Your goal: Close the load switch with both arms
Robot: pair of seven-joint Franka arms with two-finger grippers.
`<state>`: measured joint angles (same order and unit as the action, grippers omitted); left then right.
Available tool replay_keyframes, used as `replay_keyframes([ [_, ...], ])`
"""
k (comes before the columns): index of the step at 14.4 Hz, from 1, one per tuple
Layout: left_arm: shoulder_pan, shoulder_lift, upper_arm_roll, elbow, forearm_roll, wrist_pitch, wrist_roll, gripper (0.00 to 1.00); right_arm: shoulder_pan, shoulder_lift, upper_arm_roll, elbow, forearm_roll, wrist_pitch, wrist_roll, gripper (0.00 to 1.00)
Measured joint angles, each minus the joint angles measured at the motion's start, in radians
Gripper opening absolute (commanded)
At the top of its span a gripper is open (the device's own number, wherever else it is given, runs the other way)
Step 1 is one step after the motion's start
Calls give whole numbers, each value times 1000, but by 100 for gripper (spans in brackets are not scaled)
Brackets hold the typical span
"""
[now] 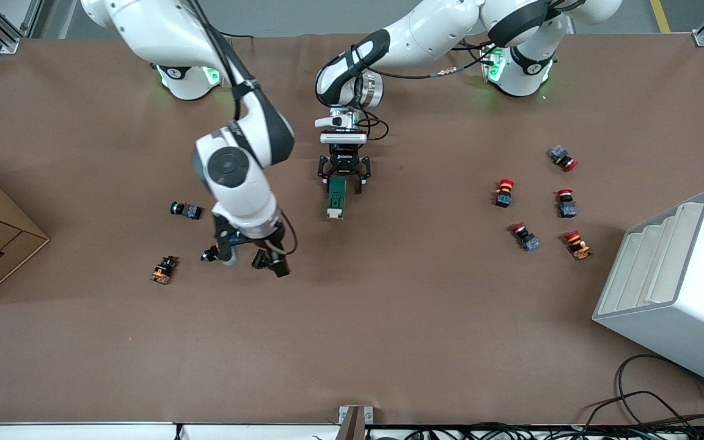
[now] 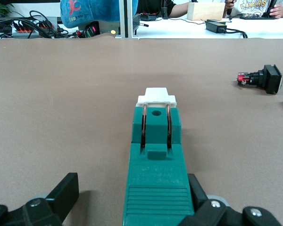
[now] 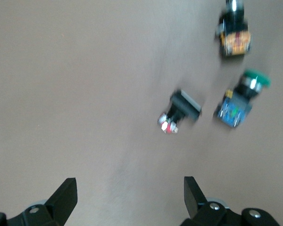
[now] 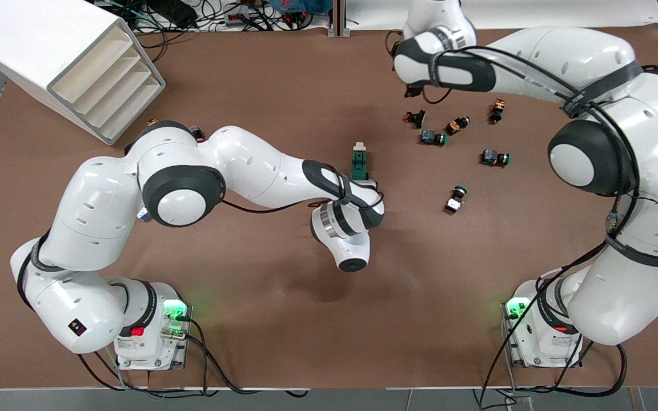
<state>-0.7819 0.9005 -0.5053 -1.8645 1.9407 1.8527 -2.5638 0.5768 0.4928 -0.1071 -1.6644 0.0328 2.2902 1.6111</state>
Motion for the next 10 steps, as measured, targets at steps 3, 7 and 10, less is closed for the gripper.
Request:
replay_keyframes([
  [3,0,0,0,0,0,0,0,99,-79,-54,-1,1,0,-125,-319,100],
  [7,0,0,1,1,0,0,0,99,-239,-159,-6,8,-2,-339,-832,100],
  [10,1,0,2,2,0,0,0,99,-386,-226,-9,48,-12,-494,-1267,100],
])
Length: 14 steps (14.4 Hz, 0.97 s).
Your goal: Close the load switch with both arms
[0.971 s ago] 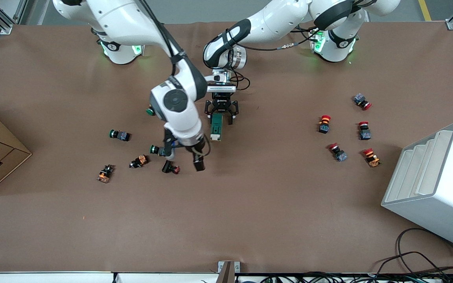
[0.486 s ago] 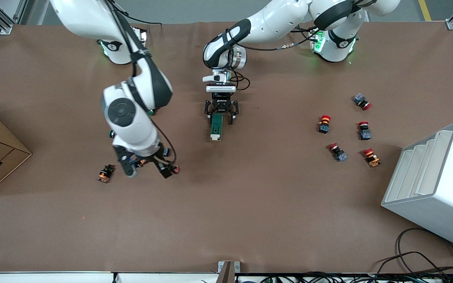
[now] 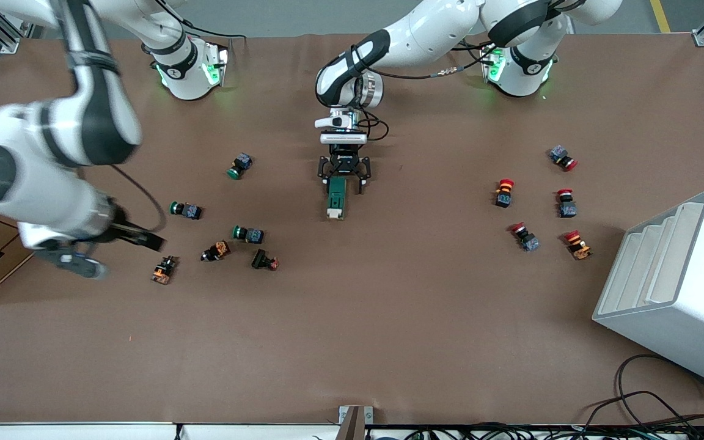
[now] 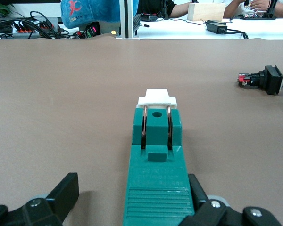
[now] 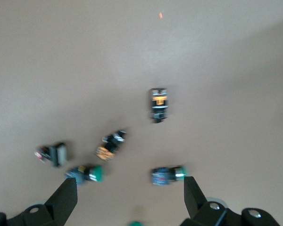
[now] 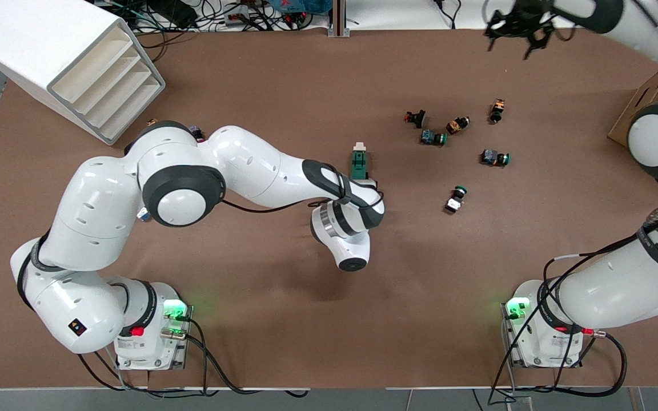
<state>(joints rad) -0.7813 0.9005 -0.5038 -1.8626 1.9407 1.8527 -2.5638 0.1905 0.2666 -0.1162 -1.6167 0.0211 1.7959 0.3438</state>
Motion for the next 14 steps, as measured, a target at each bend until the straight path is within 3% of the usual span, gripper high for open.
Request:
replay_keyframes([
  [4,0,0,0,1,0,0,0,99,-123,-14,-3,141,-5,-190,-274,100],
  [10,0,0,0,3,0,0,0,99,-162,-14,-3,307,-25,-357,-361,100],
  [14,0,0,0,5,0,0,-1,99,-180,-14,4,347,-24,-418,-375,100],
])
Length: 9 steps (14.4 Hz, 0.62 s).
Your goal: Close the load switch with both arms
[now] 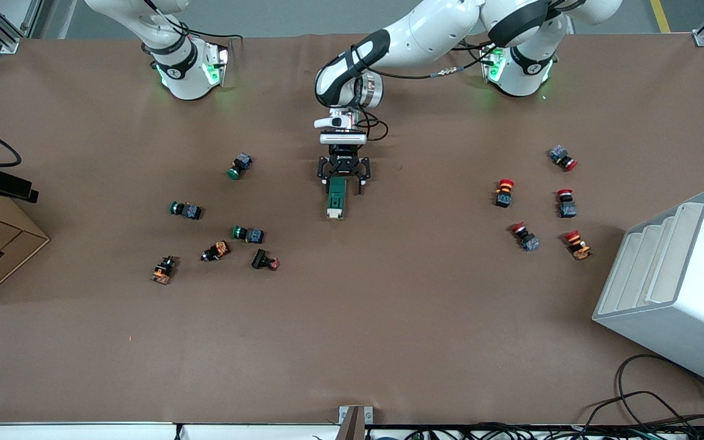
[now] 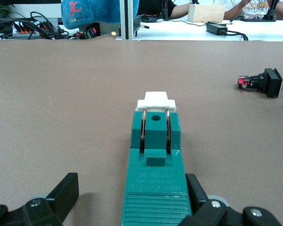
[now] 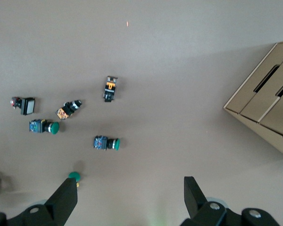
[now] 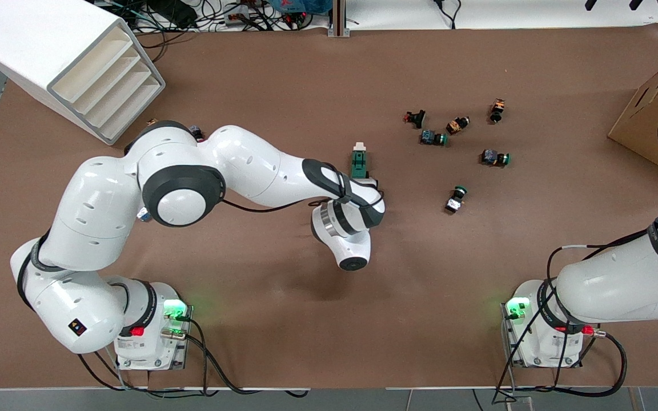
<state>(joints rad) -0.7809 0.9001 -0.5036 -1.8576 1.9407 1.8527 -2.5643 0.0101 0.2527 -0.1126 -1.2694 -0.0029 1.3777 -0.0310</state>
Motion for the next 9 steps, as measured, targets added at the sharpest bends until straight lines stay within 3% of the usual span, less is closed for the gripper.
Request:
replay_keyframes([
  [5,1,-3,-2,36,-4,-2,-1,99,24,-6,18,13,0,-67,0,100],
  [9,0,-26,-38,108,-135,-2,23,99,26,-89,17,-11,0,-86,0,100],
])
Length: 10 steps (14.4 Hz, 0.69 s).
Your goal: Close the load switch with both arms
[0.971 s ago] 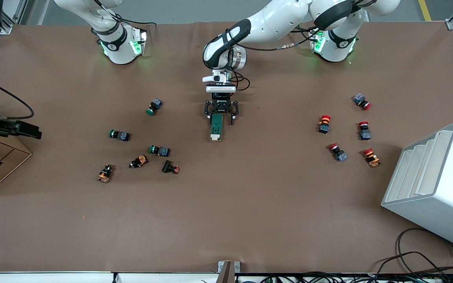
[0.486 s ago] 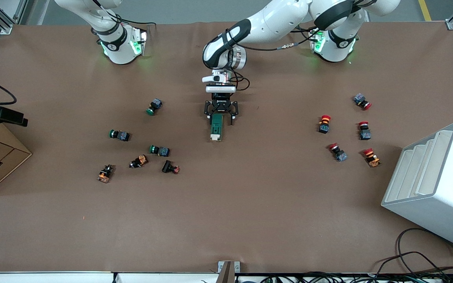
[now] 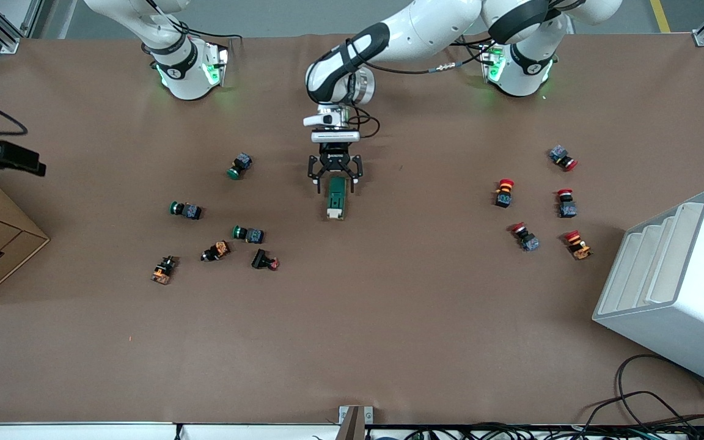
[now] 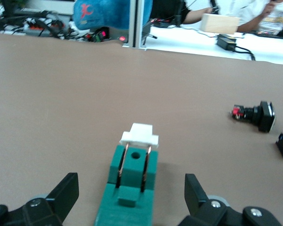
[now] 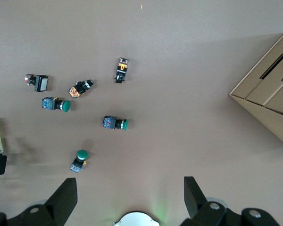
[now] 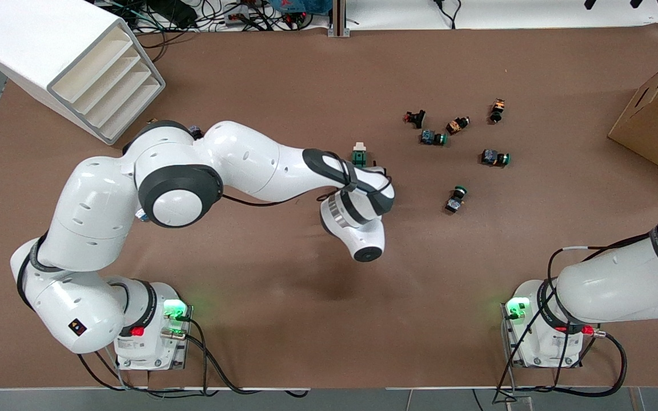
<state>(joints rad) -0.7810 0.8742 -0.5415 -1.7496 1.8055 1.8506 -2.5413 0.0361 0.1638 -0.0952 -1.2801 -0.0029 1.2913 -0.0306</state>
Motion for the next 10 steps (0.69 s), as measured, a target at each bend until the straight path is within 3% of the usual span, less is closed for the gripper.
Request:
replay_keyframes([
  [6,11,-54,-27,162,-312,0,159,100,0,-167,15,-150,0,19,0,100],
  [10,75,-104,-27,253,-541,0,300,100,0,-240,37,-216,-1,35,0,100],
])
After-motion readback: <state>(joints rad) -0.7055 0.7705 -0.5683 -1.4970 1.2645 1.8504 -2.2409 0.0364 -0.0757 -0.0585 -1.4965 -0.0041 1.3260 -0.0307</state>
